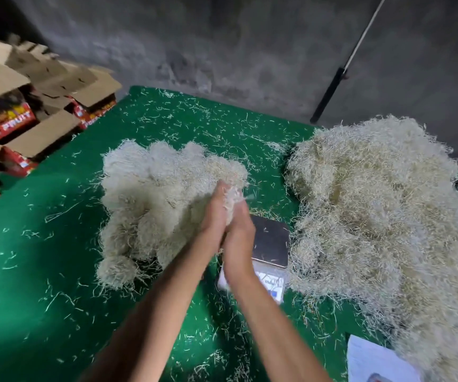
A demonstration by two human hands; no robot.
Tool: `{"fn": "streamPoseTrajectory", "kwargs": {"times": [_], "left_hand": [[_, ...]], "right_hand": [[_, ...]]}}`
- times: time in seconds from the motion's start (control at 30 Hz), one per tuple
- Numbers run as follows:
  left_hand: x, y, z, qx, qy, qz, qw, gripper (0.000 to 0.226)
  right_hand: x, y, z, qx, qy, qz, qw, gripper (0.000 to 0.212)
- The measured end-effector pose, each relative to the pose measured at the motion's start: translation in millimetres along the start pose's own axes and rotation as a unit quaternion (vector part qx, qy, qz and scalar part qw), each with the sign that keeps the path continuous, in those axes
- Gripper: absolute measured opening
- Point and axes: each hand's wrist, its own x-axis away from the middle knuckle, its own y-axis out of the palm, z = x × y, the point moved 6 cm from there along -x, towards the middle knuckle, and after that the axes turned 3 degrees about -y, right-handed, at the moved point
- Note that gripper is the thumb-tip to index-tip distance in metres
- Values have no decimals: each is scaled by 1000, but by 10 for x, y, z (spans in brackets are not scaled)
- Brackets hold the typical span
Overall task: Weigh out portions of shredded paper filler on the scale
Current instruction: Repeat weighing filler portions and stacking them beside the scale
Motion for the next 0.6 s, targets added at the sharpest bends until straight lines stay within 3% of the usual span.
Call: {"fn": "streamPoseTrajectory", "kwargs": {"times": [0.07, 0.13, 0.23, 0.37, 0.47, 0.6], "left_hand": [[-46, -87, 12, 21, -9, 16, 1000, 40], [41, 14, -181, 67, -43, -30, 996, 28], [48, -80, -205, 205, -87, -46, 974, 40], [-77, -349, -213, 265, -70, 23, 961, 38], [5, -113, -633, 350, -105, -13, 931, 40], [-26, -306, -605, 339, -144, 15, 930, 55]], "right_hand": [[-16, 91, 45, -11, -27, 4, 1000, 35], [-262, -51, -58, 17, -35, 44, 998, 29], [-290, -90, -79, 83, -91, -18, 992, 22], [125, 191, 104, 212, -223, -123, 943, 52], [-195, 58, 53, 249, -164, -98, 949, 40], [-202, 15, 139, 269, -176, -174, 931, 38]]}}
